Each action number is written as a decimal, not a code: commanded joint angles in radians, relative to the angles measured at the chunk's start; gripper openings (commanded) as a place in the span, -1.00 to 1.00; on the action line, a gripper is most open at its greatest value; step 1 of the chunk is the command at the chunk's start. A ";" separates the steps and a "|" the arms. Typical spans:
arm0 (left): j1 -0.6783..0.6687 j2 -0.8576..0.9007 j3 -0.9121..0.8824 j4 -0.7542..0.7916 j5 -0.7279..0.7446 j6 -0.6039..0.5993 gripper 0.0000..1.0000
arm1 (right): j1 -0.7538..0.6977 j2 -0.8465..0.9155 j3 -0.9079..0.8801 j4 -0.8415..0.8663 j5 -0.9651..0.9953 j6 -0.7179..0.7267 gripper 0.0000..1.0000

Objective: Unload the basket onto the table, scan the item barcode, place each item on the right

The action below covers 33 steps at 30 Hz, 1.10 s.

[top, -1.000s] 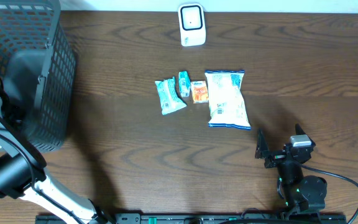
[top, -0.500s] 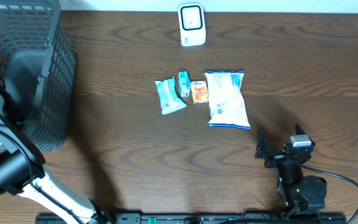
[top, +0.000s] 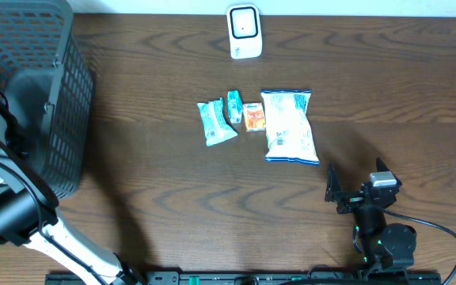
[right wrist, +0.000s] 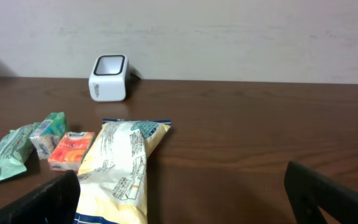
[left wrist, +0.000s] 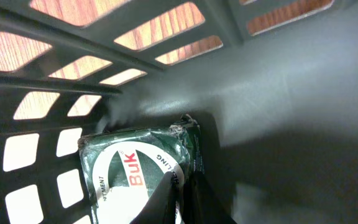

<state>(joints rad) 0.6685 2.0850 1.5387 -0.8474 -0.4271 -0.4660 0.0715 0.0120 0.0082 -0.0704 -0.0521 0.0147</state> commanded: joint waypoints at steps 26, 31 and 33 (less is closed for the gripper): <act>-0.036 -0.532 -0.030 0.043 0.324 0.025 0.33 | 0.006 -0.005 -0.002 -0.003 0.001 0.006 0.99; -0.036 -0.464 -0.030 0.003 0.188 0.028 0.60 | 0.006 -0.005 -0.002 -0.003 0.001 0.006 0.99; -0.035 -0.421 -0.030 -0.011 0.162 0.029 0.61 | 0.006 -0.005 -0.002 -0.003 0.001 0.006 0.98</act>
<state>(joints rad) 0.6319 1.6108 1.5116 -0.8455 -0.1707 -0.4473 0.0715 0.0120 0.0082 -0.0704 -0.0517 0.0147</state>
